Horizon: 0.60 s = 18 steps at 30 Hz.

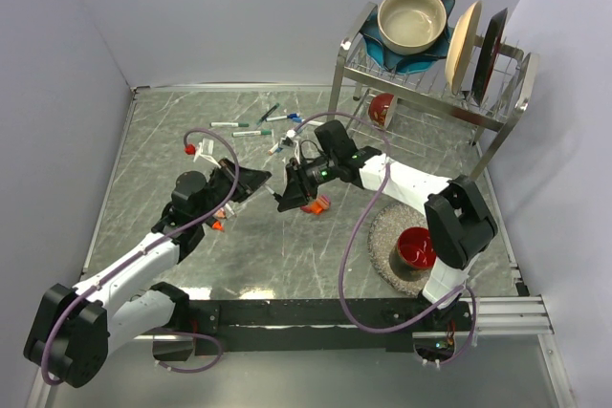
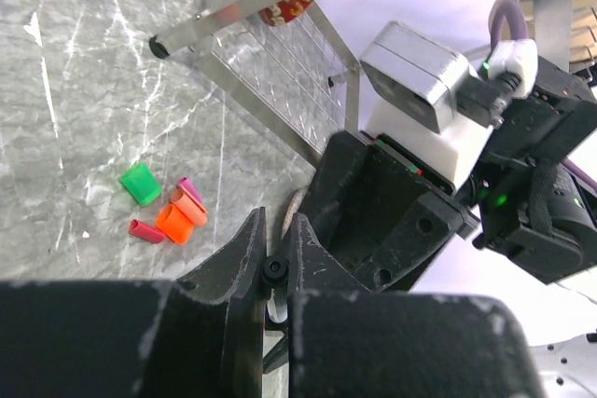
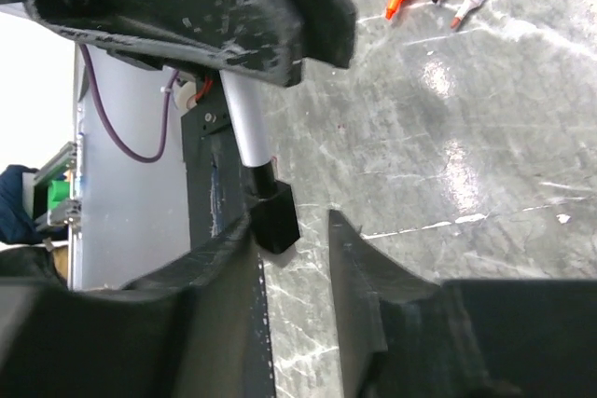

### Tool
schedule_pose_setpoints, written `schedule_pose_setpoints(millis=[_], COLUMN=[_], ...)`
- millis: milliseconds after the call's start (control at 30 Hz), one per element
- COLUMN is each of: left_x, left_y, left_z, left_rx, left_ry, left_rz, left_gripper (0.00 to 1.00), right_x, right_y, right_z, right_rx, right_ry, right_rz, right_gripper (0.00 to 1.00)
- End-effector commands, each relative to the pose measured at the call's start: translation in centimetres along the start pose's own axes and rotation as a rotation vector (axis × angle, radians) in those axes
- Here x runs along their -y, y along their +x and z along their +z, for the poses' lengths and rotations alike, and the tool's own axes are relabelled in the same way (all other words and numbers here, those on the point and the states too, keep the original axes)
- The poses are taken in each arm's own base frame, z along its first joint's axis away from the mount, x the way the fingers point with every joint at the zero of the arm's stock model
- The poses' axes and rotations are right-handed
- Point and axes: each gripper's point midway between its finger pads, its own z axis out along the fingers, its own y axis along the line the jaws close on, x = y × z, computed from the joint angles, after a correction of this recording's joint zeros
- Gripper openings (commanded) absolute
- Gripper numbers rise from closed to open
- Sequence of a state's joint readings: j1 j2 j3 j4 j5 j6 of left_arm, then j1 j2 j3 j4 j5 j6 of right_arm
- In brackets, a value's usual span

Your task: Open the pen caps

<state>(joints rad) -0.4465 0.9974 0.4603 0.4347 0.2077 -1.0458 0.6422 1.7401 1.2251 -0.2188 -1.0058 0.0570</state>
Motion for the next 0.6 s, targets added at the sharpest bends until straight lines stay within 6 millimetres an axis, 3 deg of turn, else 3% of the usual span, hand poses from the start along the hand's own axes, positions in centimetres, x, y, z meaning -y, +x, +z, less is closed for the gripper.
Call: schedule_pose_setpoints(millis=[0, 200, 567], left_x=[1.97, 1.58, 1.37], left_y=[-1.50, -1.49, -1.05], left_z=[0.05, 0.04, 0.26], left_rx=[0.047, 0.053, 0.036], left_ry=[0.048, 0.037, 0.040], left_rz=[-0.015, -0.026, -0.054], left_gripper=[0.01, 0.01, 0.01], right_x=[-0.62, -0.73, -0.82], right_y=[-1.85, -2.10, -2.64], right_z=[0.05, 0.18, 0.44], right_rx=[0.024, 0.026, 0.027], right_ry=[0.006, 0.022, 0.049], right_rz=[-0.056, -0.065, -0.090], right_gripper=[0.36, 0.52, 0.52])
